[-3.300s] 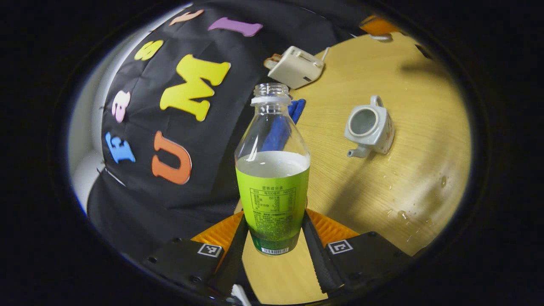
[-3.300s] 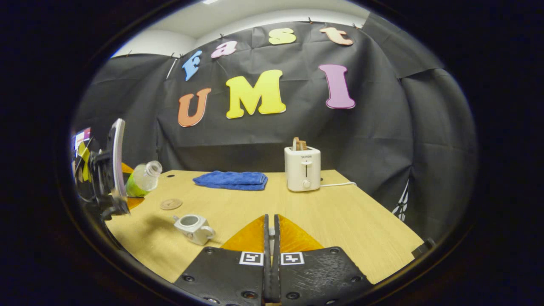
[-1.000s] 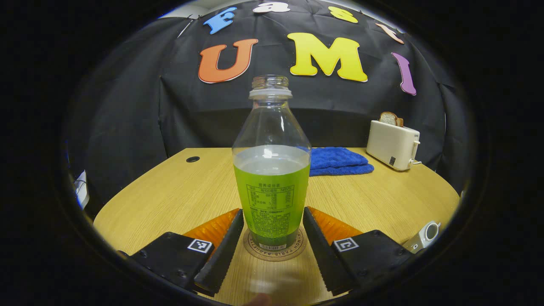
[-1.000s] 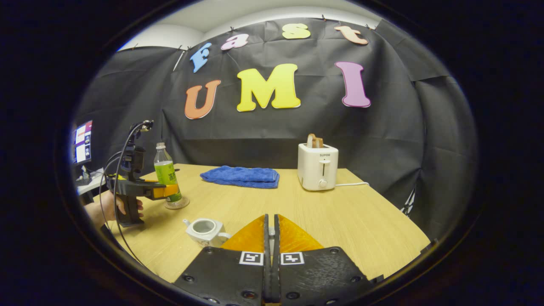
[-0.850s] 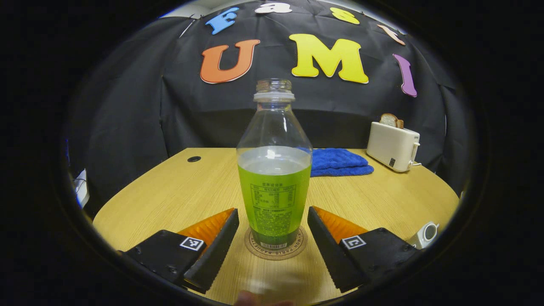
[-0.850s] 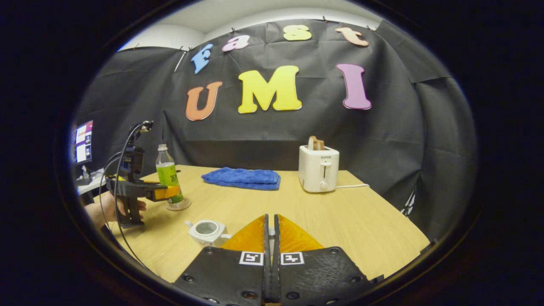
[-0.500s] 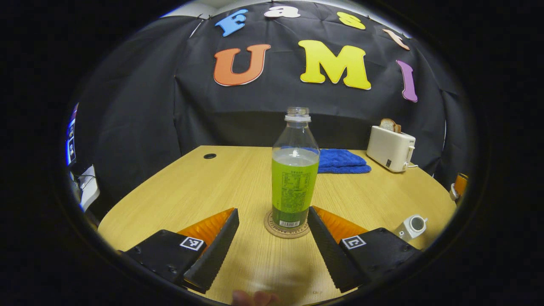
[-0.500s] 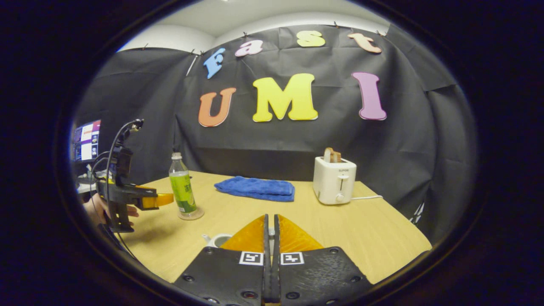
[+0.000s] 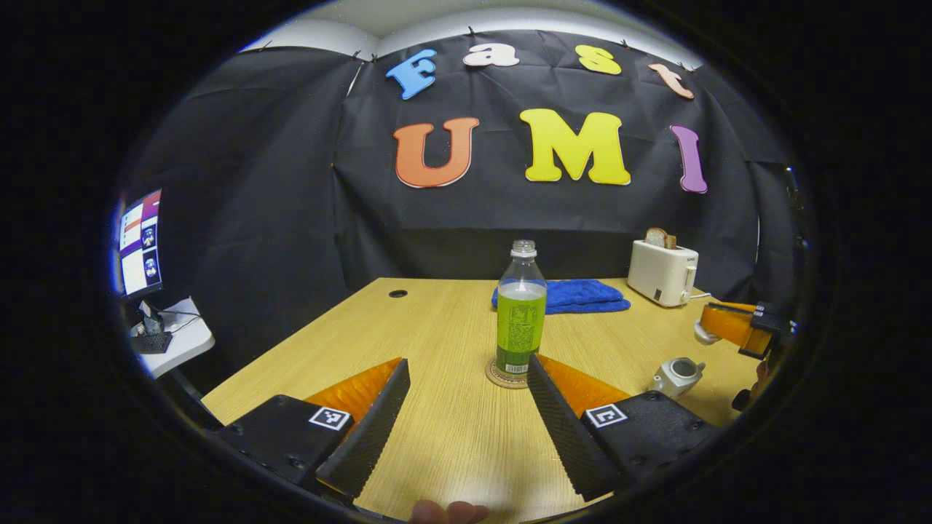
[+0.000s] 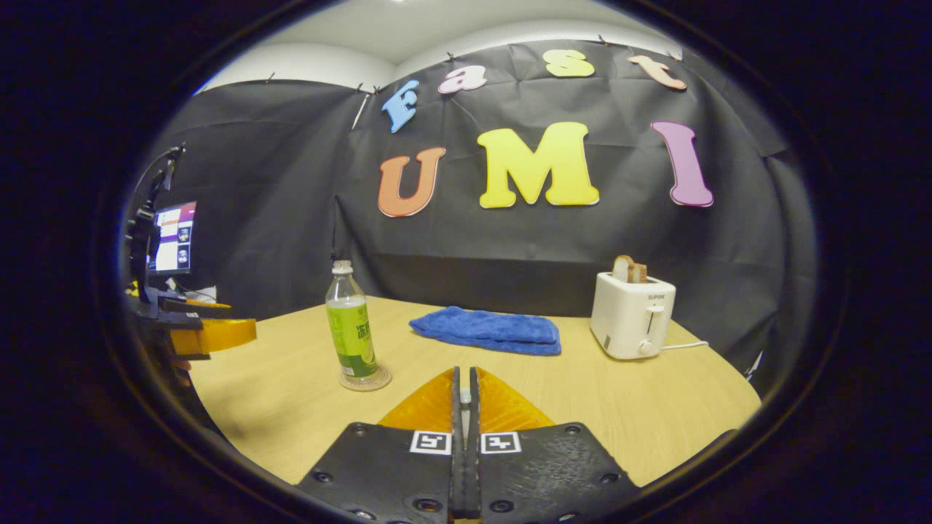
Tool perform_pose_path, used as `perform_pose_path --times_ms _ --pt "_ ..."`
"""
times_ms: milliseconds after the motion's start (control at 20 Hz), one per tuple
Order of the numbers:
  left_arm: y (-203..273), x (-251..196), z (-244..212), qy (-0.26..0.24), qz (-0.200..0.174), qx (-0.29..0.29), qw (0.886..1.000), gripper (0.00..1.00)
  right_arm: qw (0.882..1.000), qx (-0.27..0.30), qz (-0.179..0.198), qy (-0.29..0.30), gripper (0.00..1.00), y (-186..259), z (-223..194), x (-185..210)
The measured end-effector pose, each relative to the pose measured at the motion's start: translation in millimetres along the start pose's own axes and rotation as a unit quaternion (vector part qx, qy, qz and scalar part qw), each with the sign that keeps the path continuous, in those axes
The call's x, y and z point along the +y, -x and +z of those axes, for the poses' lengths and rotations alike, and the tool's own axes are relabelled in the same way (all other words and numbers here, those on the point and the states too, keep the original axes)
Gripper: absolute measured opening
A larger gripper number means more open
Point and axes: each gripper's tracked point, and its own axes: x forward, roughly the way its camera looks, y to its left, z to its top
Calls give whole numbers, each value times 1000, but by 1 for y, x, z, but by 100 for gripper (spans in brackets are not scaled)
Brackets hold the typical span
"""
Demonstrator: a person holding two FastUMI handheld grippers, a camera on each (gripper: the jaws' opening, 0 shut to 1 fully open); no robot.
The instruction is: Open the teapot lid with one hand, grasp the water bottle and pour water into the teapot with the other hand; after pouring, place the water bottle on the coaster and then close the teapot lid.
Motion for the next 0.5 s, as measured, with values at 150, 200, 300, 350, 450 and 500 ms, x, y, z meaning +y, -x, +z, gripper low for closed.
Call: perform_pose_path --times_ms 150,200,300,350,450,500 --pt "10 -5 3 -4 -1 -10 1000 100 1000 15 2 4 0 -7 -19 5" --pt "12 -4 5 -7 1 -12 1000 100 1000 19 1 7 0 -9 -24 4" --pt "16 -5 7 -9 0 -18 1000 100 1000 24 2 5 0 -12 -32 5" --pt "15 -6 7 -8 0 -17 1000 100 1000 25 2 5 0 -12 -33 6" --pt "15 -7 7 -8 -1 -17 1000 100 1000 21 -1 11 0 -12 -33 5" --pt "15 -8 7 -8 -2 -17 1000 100 1000 20 -1 12 0 -12 -34 5"
